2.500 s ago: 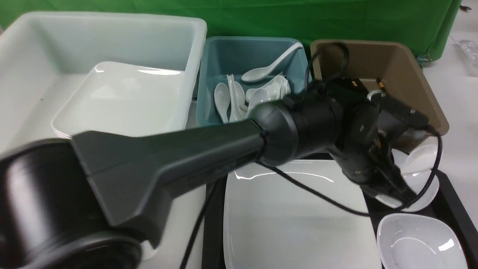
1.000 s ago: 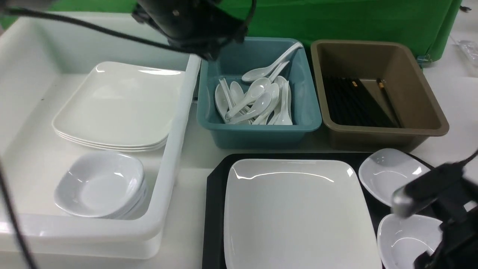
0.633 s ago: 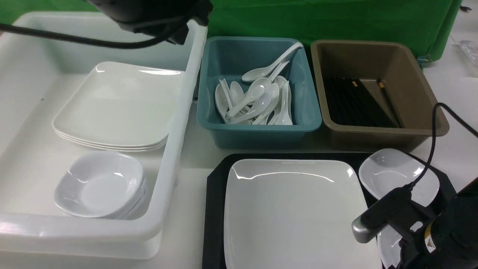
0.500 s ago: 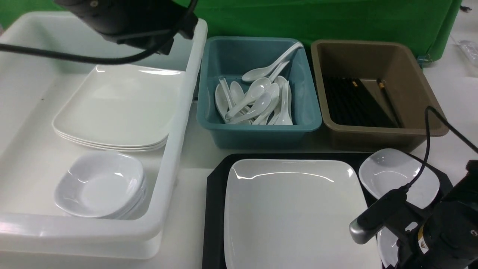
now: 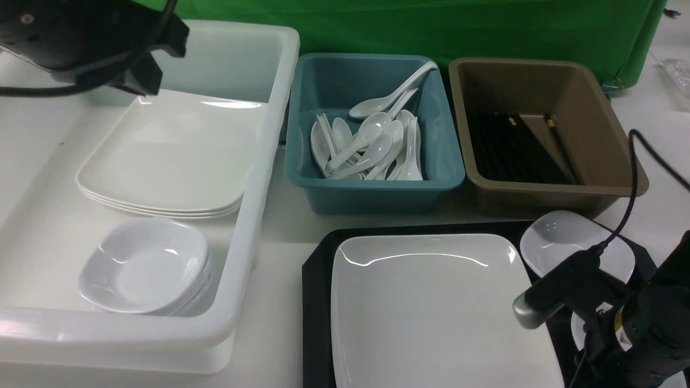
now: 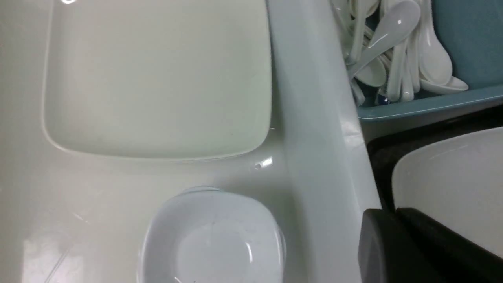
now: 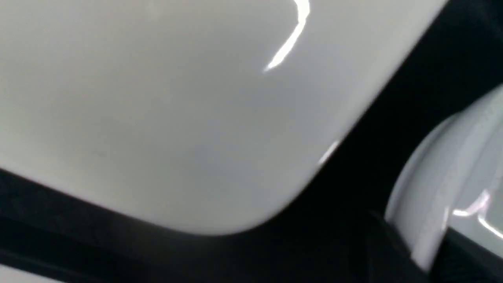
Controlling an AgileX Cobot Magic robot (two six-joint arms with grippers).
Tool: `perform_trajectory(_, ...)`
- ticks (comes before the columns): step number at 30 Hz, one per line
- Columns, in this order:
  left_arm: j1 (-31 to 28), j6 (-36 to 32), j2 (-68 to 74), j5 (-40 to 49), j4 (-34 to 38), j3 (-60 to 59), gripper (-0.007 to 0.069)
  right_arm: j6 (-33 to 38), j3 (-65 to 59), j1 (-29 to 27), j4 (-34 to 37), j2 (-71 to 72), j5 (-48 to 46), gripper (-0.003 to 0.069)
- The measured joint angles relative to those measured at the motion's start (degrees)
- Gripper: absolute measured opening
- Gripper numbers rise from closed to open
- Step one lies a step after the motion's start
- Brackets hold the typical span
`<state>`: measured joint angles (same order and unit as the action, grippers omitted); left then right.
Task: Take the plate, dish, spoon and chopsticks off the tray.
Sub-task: Use the right arm to grab a small plate from the dinner plate, then use the right arm to put the small plate into the large storage box on the left
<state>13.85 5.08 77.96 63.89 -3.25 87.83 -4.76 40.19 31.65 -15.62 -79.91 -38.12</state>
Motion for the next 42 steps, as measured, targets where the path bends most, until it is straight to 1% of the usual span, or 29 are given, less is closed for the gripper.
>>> perform_trajectory(2, -1.43, -0.44, -0.37, 0.41, 0.14, -0.39, 0.0009, -0.52, 2.39, 0.00, 0.83, 3.16, -3.85, 0.0062)
perform_trajectory(3, -2.20, -0.44, -0.71, 0.51, 0.14, -0.78, 0.0009, -0.57, 4.27, 0.00, 1.70, 5.15, -6.04, 0.0061)
perform_trajectory(7, -4.52, -0.54, -2.69, 0.65, 0.43, -3.43, 0.0009, -0.39, 11.63, 0.00, 3.51, 10.03, -9.46, 0.0061)
perform_trajectory(10, -6.32, -0.54, -5.08, 0.15, 1.41, -6.46, 0.0009, 1.10, 16.87, 0.00, 6.10, 11.39, -9.88, 0.0061)
perform_trajectory(11, -8.83, -0.11, -7.99, -0.72, 2.62, -9.78, 0.0009, 5.79, 22.91, 0.00, 10.93, 11.30, -9.52, 0.0061)
perform_trajectory(12, -9.45, 0.01, -8.32, -0.84, 2.80, -10.13, 0.0009, 6.30, 23.45, 0.00, 12.21, 11.14, -9.37, 0.0061)
perform_trajectory(14, -13.49, 1.11, -12.02, -1.58, 4.64, -14.47, 0.0009, 13.42, 29.74, 0.36, 19.98, 9.30, -7.97, 0.0061)
perform_trajectory(15, -15.66, 1.23, -13.50, -2.06, 5.28, -16.31, 0.0009, 16.69, 32.72, 1.17, 24.21, 7.37, -6.79, 0.0061)
perform_trajectory(18, -23.31, 1.31, -17.49, -3.40, 7.18, -21.66, 0.0009, 22.39, 39.39, 5.40, 29.13, 1.65, -3.64, 0.0061)
perform_trajectory(19, -24.30, 1.31, -17.89, -3.45, 7.59, -22.21, 0.0009, 22.90, 40.22, 6.14, 29.31, 1.20, -3.23, 0.0061)
perform_trajectory(23, -35.33, -0.30, -21.68, -3.72, 10.81, -26.21, 0.0009, 26.67, 50.56, 15.41, 30.61, -10.87, 1.30, 0.0061)
perform_trajectory(25, -38.45, -1.07, -22.64, -4.28, 12.66, -26.73, 0.0009, 27.19, 54.22, 18.02, 30.85, -14.98, 3.07, 0.0061)
perform_trajectory(28, -42.76, -3.89, -24.55, -5.61, 18.43, -27.00, 0.0009, 28.00, 61.60, 22.19, 31.13, -23.89, 6.36, 0.0061)
perform_trajectory(30, -43.56, -5.08, -25.06, -5.72, 20.45, -27.00, 0.0009, 28.05, 65.71, 23.91, 31.13, -29.07, 7.21, 0.0061)
perform_trajectory(33, -43.62, -5.60, -25.20, -5.71, 21.41, -27.00, 0.0009, 28.20, 70.20, 25.25, 31.17, -35.74, 7.32, 0.0061)
perform_trajectory(42, -43.64, -6.90, -25.20, -5.56, 21.59, -27.05, 0.0009, 28.20, 73.84, 26.38, 31.17, -45.27, 8.31, 0.0062)
